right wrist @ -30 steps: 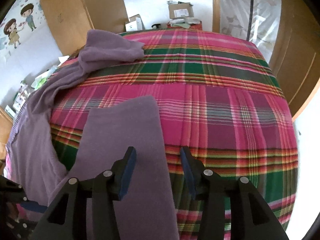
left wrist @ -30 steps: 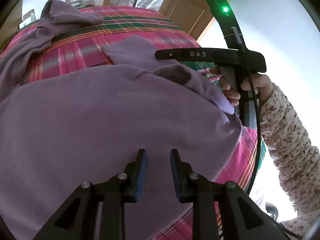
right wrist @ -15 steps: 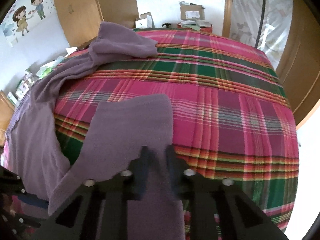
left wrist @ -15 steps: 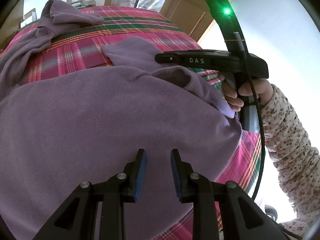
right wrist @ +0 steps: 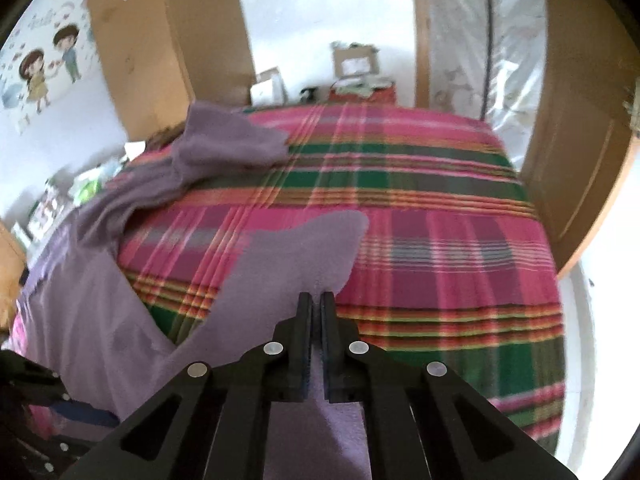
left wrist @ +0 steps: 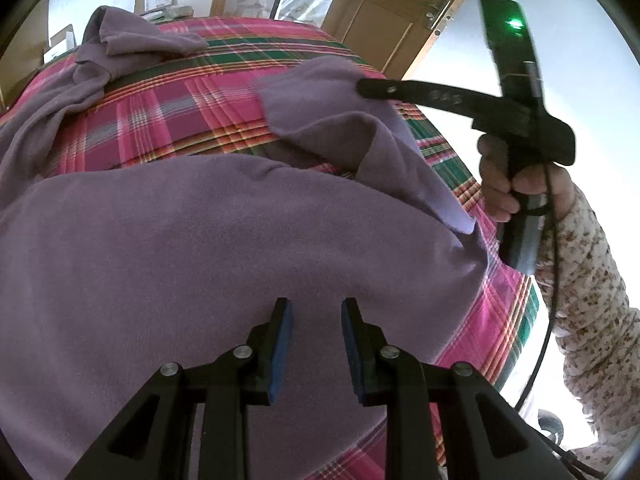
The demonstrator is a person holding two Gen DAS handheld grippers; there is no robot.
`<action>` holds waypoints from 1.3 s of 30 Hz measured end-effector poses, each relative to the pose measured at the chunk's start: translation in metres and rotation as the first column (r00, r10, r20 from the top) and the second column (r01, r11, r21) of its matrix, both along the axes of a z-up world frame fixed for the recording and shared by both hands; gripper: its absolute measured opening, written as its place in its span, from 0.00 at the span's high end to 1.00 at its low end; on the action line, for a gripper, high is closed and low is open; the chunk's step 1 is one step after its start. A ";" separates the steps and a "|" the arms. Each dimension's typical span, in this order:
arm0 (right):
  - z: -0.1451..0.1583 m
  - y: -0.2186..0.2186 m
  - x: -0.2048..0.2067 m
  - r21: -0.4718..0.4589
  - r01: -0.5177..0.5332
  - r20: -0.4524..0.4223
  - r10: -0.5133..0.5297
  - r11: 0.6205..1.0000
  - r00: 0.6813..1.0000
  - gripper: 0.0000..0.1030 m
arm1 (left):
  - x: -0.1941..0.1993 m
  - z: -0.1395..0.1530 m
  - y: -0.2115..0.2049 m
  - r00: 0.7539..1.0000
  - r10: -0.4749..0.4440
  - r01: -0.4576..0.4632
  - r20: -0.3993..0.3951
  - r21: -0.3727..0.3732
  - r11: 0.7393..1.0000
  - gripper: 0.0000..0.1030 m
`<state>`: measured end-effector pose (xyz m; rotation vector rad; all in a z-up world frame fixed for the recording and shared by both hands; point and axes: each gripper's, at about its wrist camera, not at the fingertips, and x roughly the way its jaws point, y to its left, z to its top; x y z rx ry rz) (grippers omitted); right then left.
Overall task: Fold clothes
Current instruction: 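Grasp the fleece edge with the right gripper and lift it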
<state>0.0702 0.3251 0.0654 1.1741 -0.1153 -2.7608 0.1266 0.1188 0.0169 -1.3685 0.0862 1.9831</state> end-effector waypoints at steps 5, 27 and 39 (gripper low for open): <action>0.013 0.022 0.021 -0.030 0.078 -0.049 -0.079 0.997 0.996 0.96 | 0.002 0.000 0.003 1.000 0.001 -0.001 -0.007 -0.008 1.000 0.75; 0.029 0.087 0.089 -0.116 0.316 -0.140 -0.331 0.942 0.933 0.96 | 0.012 -0.003 0.024 0.999 -0.045 0.045 -0.015 -0.017 0.999 0.74; 0.033 0.121 0.124 -0.132 0.432 -0.170 -0.450 0.892 0.877 0.96 | 0.012 -0.003 0.027 0.999 -0.054 0.054 -0.003 -0.016 0.998 0.74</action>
